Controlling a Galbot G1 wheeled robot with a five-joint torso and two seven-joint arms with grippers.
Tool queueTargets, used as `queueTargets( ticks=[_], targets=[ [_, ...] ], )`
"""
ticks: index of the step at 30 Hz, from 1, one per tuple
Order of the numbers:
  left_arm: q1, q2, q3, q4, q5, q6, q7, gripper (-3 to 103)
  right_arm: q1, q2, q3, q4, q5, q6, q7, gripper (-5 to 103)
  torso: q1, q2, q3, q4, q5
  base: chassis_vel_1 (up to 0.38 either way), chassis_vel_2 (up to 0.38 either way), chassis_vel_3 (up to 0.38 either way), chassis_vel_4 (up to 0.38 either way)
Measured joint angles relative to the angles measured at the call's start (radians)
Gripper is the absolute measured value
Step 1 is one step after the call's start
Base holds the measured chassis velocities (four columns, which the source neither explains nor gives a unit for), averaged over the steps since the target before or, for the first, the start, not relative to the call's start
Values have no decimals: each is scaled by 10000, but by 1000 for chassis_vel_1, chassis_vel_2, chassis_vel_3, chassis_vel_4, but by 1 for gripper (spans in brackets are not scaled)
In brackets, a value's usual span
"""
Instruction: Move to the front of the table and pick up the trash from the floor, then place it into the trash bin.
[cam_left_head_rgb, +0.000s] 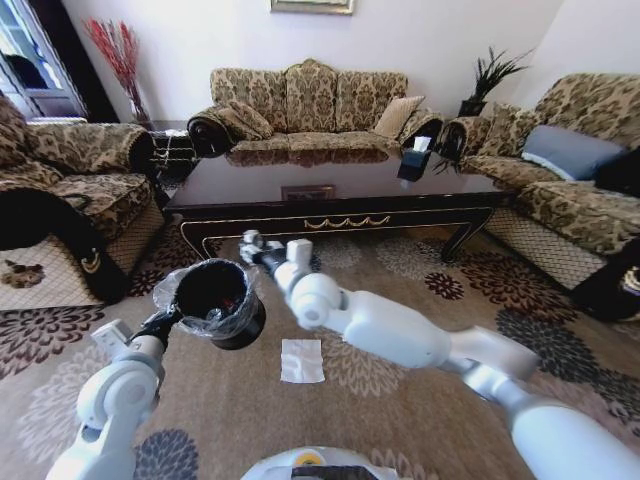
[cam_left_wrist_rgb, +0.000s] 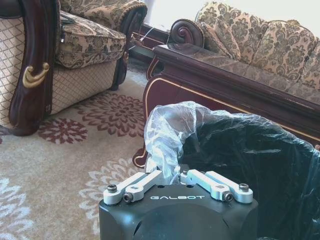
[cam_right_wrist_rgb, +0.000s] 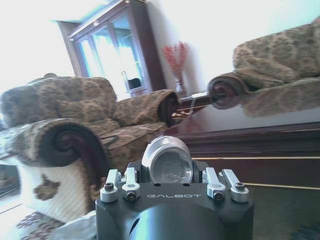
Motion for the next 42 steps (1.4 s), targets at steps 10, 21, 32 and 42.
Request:
queueTargets(
  ticks=[10,21,32,42],
  targets=[
    [-49,-19,-5,16,6,0,-4,3,-111,573,-966,-331,-684,205,-42,50,0,0,0,-2,0,0,0,0,0],
    [-92,16,-36,27,-25,0,11,3,-244,514,-1262,-251,-863,248,158,93,0,2,0,-2,2,0,0,0,0],
    [-116,146,-384,176,-196,-18,33,3,-707,269,1154,-1718,-240,305,528,100,0,2,0,-1,2,0,0,0,0],
    [-166,131,-672,272,-457,-45,-57,3,-2986,16,3833,-3525,705,-1049,2590,100,0,2,1,-5,5,0,0,0,0]
  ],
)
